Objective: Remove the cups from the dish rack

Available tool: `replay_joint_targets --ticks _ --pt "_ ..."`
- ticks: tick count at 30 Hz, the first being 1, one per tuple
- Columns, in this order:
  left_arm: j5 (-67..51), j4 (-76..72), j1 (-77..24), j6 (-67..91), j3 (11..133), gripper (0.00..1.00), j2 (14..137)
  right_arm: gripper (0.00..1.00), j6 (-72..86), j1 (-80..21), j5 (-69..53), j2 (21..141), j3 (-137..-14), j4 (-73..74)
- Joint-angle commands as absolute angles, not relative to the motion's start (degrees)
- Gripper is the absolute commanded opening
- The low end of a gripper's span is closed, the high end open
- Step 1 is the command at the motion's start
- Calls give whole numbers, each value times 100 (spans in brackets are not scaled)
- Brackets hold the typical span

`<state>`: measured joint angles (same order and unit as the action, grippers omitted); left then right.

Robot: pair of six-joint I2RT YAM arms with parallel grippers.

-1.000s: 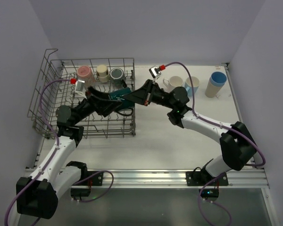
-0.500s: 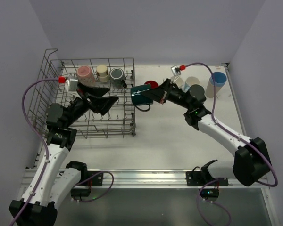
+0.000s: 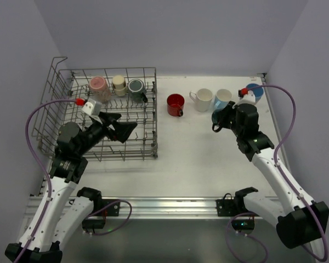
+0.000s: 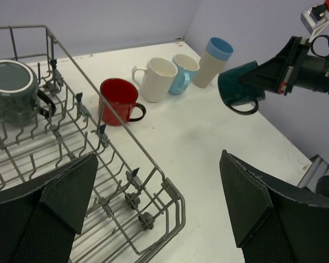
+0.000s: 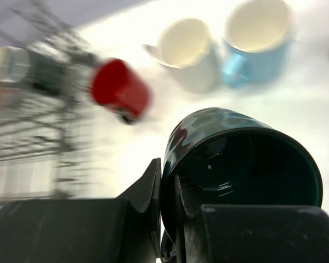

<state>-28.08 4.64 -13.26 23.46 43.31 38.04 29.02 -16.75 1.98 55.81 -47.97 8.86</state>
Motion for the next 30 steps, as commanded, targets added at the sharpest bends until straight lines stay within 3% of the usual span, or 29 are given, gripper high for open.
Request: replay_joint_targets --ticks 1,14,28,29,30 --pt "-2119 1019 -1538 1723 4509 100 3516 0 1970 -1635 2002 6062 -4939 1642" --pt "-1582 1239 -1714 1652 4517 100 3401 0 1626 -1160 2224 8506 -6125 1389" --pt "-1529 1292 -1731 1626 4518 100 3621 0 1600 -756 1468 9439 -6381 1081" --pt "-1512 1292 -1723 1635 4518 100 3647 1 1600 -756 1459 9439 -6363 1081" --pt "-1486 1301 -1723 1635 4518 100 3647 8 1617 -756 1442 9439 -6363 1090"
